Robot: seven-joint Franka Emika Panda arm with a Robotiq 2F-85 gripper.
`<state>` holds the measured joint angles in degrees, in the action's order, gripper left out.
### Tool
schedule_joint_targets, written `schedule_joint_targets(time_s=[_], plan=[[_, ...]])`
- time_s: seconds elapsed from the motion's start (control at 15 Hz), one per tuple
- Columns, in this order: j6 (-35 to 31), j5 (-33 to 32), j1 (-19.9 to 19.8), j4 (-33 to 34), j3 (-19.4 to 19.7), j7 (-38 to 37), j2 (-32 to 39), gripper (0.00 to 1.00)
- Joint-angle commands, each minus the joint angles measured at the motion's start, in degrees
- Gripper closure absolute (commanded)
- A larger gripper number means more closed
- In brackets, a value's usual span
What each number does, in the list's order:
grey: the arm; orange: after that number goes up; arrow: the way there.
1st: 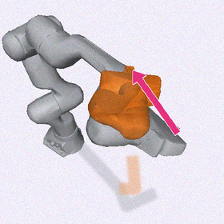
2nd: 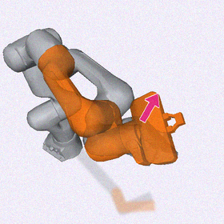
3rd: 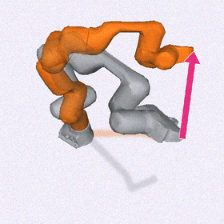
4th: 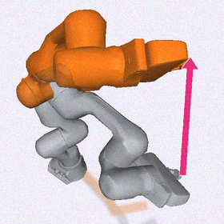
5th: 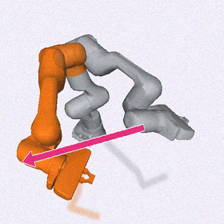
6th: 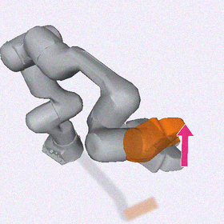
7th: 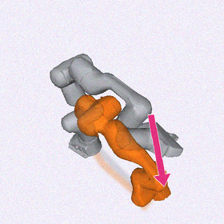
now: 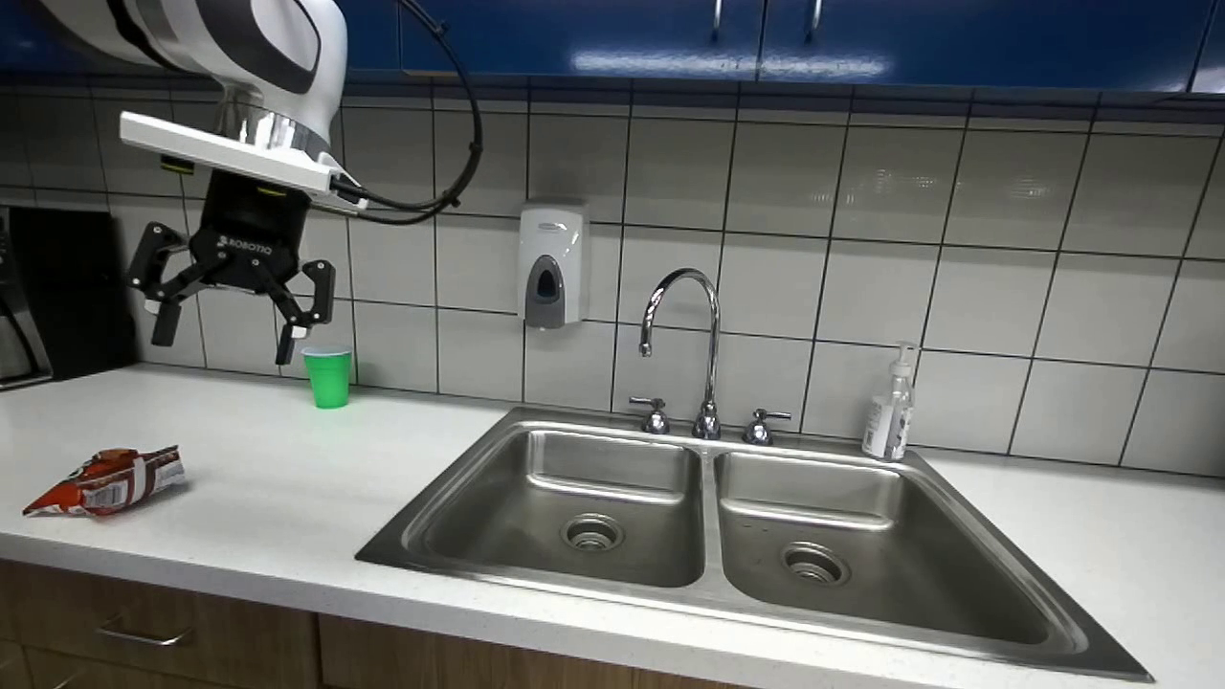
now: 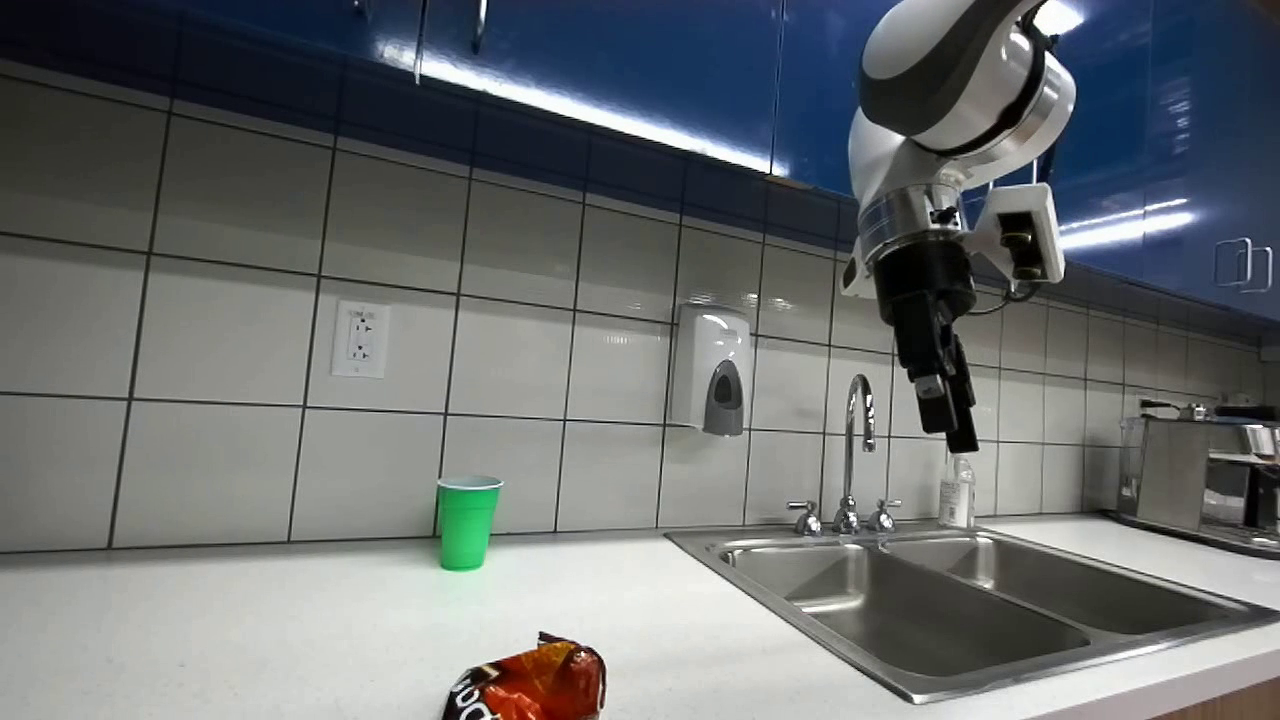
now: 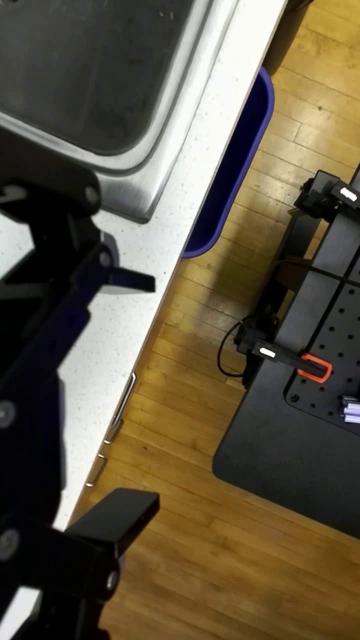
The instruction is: Pick up the red packet of doritos and put it in the sink
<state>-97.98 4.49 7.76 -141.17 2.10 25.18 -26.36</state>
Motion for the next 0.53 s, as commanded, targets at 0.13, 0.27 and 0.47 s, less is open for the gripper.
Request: schedule_joint_targets(time_s=[0.13, 0.27, 0.47], plan=[[1.2, -1.9, 3.6, 0.7, -1.9, 7.2, -0.6, 0.0], [-0.2, -2.7, 4.8, 0.2, -2.6, 9.0, -0.5, 0.0], [-2.6, -4.1, 6.2, -0.3, -4.0, 10.8, -0.7, 0.0]])
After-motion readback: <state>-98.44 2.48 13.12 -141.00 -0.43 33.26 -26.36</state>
